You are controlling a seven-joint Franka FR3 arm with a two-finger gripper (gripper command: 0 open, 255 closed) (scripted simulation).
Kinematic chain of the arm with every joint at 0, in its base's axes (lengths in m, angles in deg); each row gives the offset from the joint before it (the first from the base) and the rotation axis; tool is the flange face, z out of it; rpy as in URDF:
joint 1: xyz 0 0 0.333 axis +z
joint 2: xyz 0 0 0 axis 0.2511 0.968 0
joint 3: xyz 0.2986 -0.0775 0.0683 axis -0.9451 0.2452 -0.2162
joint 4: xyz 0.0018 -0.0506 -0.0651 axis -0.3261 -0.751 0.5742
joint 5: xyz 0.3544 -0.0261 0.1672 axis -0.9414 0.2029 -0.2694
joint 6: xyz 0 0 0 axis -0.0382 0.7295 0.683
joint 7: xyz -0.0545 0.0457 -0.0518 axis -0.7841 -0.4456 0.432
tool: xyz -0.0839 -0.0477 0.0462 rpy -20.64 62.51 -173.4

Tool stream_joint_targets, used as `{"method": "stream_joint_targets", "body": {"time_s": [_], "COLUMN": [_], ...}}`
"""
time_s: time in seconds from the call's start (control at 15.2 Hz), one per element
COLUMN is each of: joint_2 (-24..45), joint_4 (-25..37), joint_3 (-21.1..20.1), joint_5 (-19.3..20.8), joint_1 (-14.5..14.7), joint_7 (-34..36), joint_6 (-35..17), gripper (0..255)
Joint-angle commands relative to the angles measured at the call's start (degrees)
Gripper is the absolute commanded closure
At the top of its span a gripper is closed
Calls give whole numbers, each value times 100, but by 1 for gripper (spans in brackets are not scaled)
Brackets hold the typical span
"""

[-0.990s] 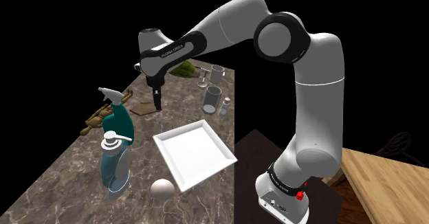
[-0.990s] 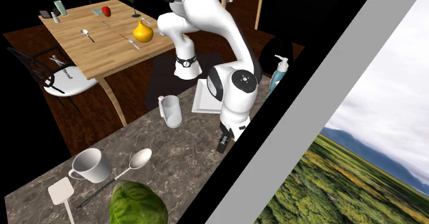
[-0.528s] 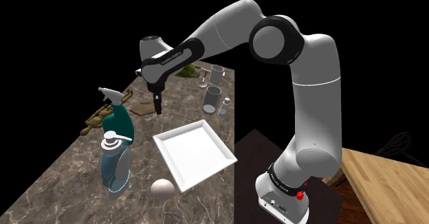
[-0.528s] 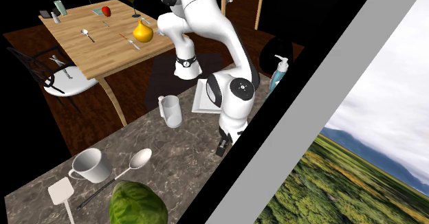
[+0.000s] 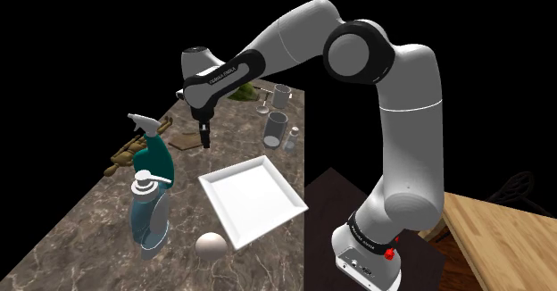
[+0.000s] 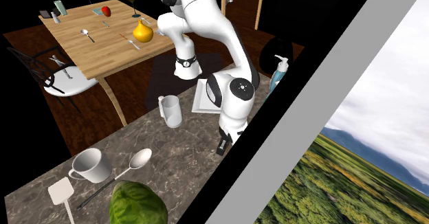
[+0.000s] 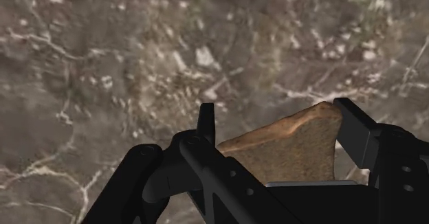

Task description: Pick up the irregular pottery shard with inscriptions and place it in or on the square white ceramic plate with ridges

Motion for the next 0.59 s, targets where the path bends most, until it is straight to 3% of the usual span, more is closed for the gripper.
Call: {"method": "stream_joint_targets", "body": {"time_s": [0.0,0.53], "joint_2": [3,-98], "joint_4": [-3,6], "joint_3": [0,-10], "joint_5": [0,-15], "joint_1": [0,-6], "joint_7": [0,-14], "joint_6": [-1,108], "gripper": [255,255]}}
